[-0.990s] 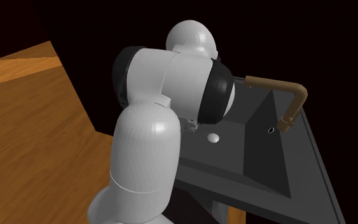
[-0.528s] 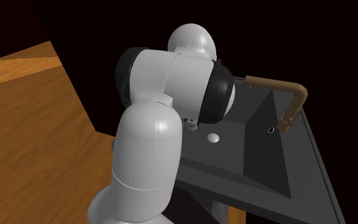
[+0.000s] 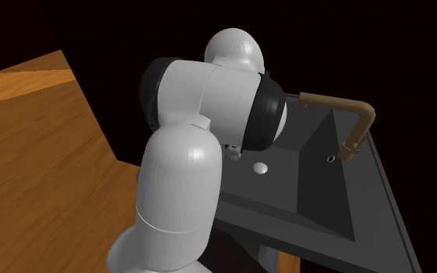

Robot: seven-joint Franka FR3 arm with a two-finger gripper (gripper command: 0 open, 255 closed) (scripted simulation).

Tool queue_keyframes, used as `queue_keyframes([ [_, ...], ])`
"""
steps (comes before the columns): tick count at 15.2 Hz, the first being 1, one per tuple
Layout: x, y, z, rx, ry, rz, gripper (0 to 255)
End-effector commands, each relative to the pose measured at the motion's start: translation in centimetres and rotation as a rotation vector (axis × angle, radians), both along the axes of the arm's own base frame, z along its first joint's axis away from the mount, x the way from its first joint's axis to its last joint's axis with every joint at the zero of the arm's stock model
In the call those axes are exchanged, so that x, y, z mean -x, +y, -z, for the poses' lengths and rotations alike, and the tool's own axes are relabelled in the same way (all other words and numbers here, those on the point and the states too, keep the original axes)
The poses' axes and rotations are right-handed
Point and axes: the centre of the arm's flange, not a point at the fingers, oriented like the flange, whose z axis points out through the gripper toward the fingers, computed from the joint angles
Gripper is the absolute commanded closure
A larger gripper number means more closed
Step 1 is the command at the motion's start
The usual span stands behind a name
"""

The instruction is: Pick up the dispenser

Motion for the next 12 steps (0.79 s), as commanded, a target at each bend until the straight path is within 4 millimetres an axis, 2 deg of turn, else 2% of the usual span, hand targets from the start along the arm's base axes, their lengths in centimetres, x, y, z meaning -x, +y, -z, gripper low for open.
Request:
queue_keyframes([
  [1,0.0,-0.1,-0.7,0.001,0.002,0.0,255],
  [12,0.0,-0.1,-6.5,0.001,0.002,0.0,255],
])
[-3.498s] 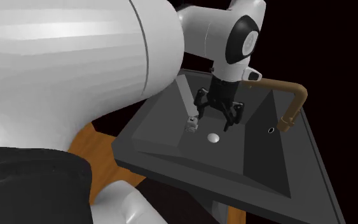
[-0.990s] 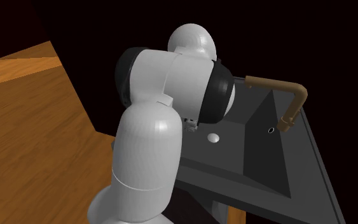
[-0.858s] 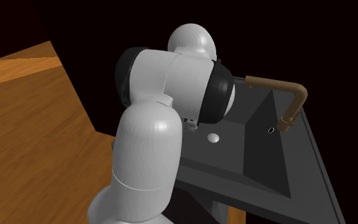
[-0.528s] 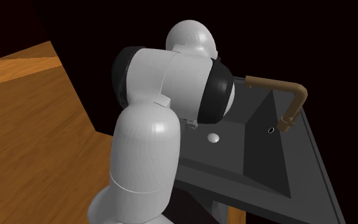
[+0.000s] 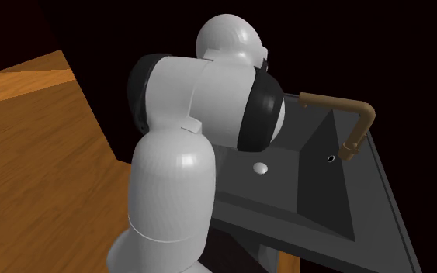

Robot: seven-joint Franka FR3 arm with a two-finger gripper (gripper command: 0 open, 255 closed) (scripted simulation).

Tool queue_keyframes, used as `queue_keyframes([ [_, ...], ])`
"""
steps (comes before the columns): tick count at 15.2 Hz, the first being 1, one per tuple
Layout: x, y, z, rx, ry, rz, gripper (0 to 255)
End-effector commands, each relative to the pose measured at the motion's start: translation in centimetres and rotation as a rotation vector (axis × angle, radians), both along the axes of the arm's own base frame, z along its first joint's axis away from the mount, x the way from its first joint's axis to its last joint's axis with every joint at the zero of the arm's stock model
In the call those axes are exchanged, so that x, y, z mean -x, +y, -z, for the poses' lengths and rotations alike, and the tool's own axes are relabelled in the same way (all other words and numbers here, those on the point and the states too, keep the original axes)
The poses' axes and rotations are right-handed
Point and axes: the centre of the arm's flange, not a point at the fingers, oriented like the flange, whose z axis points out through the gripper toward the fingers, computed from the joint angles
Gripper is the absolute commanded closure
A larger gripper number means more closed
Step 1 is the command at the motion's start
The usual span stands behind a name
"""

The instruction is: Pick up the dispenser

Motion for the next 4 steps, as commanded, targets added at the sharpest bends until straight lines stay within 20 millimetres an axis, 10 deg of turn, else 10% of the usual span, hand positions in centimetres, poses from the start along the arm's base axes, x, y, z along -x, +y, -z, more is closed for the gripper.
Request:
queue_keyframes([
  [1,0.0,-0.01,-1.01,0.0,0.0,0.0,255],
  [4,0.01,-0.01,-1.62,0.0,0.0,0.0,255],
])
